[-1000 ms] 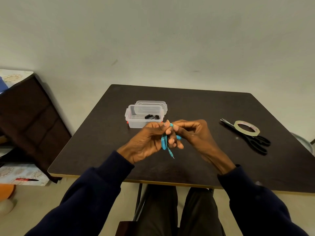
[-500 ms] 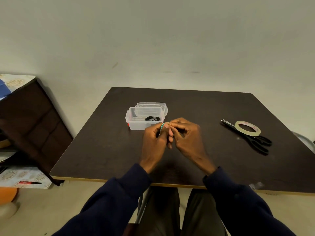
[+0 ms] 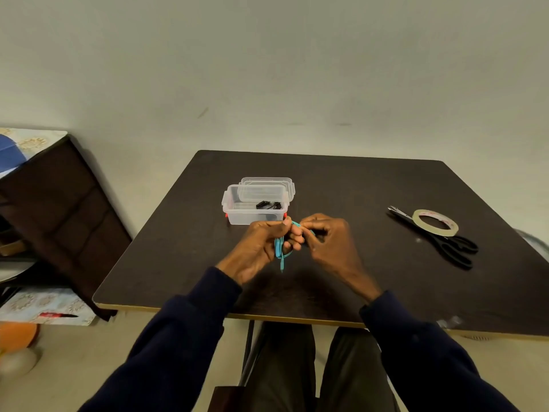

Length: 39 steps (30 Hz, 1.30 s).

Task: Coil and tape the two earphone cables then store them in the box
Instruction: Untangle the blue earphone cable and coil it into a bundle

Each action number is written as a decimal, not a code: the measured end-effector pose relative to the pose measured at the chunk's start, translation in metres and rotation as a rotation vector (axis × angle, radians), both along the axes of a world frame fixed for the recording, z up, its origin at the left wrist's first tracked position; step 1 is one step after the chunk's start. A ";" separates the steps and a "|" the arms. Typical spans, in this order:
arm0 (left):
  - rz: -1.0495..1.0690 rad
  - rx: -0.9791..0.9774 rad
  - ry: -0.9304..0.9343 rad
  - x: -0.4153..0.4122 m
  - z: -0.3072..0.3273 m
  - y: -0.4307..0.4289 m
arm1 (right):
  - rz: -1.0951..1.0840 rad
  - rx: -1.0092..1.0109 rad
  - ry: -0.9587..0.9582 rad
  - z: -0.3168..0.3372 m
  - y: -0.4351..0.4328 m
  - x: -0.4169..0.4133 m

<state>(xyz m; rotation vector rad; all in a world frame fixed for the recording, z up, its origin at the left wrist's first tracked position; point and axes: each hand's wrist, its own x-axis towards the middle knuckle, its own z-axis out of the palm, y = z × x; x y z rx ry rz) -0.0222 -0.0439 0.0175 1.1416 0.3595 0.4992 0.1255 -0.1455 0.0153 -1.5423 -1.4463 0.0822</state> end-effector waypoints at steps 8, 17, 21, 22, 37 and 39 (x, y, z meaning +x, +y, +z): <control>0.408 0.503 0.023 0.023 -0.009 -0.023 | -0.054 0.047 -0.139 0.012 0.002 -0.004; 0.390 0.538 0.087 0.027 -0.016 -0.022 | -0.065 -0.008 -0.174 0.008 -0.006 -0.004; 0.403 0.705 0.167 0.025 -0.011 -0.023 | -0.045 -0.007 -0.174 0.012 -0.006 -0.002; 0.377 0.740 0.210 0.024 -0.009 -0.020 | -0.044 -0.009 -0.179 0.013 -0.006 0.000; 0.366 0.509 0.190 0.011 -0.001 -0.021 | -0.139 -0.073 0.137 0.011 -0.008 -0.002; 0.393 0.532 0.190 0.012 -0.001 -0.022 | -0.187 -0.028 0.235 0.010 -0.009 -0.005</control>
